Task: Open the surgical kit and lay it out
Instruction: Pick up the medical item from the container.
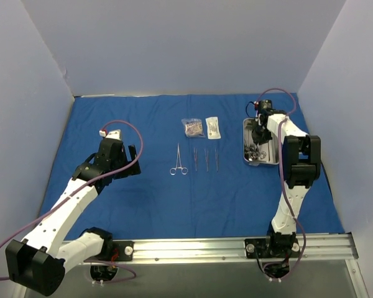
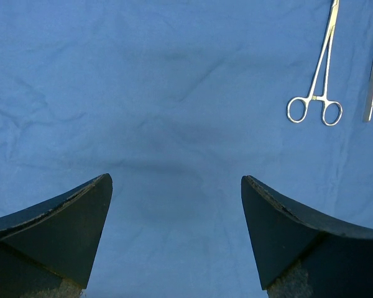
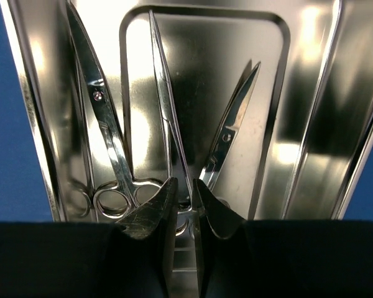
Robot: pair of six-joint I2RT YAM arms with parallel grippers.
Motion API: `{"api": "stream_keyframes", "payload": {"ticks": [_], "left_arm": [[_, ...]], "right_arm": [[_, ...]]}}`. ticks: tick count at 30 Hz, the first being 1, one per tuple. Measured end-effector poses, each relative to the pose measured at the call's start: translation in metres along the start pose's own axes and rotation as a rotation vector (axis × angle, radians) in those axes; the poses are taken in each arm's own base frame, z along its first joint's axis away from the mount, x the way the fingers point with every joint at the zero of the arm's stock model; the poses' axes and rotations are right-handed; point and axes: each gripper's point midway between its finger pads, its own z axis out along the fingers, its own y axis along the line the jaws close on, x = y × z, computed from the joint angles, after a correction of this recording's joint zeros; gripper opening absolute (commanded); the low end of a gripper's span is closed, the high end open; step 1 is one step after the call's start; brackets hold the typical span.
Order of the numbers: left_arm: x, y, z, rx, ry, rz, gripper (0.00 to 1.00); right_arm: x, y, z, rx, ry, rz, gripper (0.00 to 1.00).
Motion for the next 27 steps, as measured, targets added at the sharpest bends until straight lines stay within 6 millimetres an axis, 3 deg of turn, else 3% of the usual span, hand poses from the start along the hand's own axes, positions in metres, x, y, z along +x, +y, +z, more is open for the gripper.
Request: {"api": "stream_keyframes", "payload": {"ticks": [15,27], "left_arm": [[0.001,0.0,0.0,0.007,-0.006,0.003,0.94],[0.001,0.0,0.0,0.008,-0.006,0.008,0.94]], "right_arm": [[0.0,-0.012,0.013,0.002,0.021,-0.042,0.13],[-0.003,0.003,0.019,-0.091,0.033,-0.097,0.12]]}}
